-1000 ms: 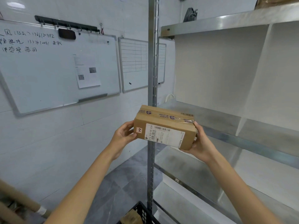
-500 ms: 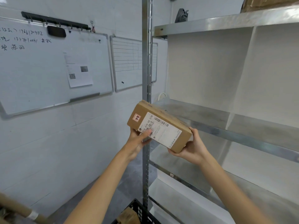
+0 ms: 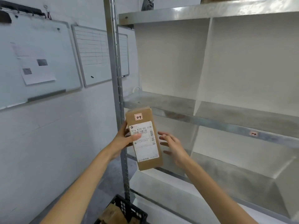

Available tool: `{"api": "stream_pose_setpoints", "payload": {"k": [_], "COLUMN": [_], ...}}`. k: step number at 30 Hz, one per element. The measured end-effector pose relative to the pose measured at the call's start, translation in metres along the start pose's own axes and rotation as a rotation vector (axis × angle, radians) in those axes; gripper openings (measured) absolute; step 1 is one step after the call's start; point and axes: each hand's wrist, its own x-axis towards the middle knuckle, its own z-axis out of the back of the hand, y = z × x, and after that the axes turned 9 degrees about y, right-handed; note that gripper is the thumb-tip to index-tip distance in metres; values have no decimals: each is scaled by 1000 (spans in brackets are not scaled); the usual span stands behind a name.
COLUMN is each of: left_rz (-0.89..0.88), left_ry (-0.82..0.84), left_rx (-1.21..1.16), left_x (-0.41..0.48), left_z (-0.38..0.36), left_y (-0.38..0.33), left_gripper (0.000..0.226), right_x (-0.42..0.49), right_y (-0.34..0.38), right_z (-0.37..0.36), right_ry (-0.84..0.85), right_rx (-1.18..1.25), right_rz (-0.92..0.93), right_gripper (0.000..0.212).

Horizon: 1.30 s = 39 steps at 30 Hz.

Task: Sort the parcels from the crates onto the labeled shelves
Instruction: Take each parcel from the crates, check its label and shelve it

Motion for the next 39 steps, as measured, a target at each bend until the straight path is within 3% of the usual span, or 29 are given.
{"api": "stream_pose_setpoints", "payload": {"k": [5, 11, 17, 27, 31, 34, 36, 39], "left_rz": [40, 90, 126, 136, 265, 344, 343, 309], "left_ry": [143, 230, 336, 635, 632, 535, 476, 434], "left_rx": [139, 248, 543, 534, 350, 167, 158, 212], "left_x": [5, 12, 18, 48, 75, 97, 111, 133], "left_z": [-31, -69, -130, -216, -240, -256, -268, -284], "left_y": [13, 34, 59, 75, 76, 83, 89, 106], "left_gripper": [107, 100, 102, 84, 72, 57, 35, 37], "right_x": [-17, -45, -78, -106, -97, -83, -72, -55], "right_y": [-14, -40, -72, -99, -103, -108, -112, -120], "right_z": [4, 31, 68, 141, 172, 195, 209, 227], "right_ry": [-107, -194, -332, -435, -482, -500, -502, -492], "right_rx": [40, 212, 290, 270, 278, 254, 235, 212], "right_rz": [-51, -177, -237, -308, -299, -289, -278, -251], "right_gripper": [32, 47, 54, 62, 49, 40, 37, 33]}}
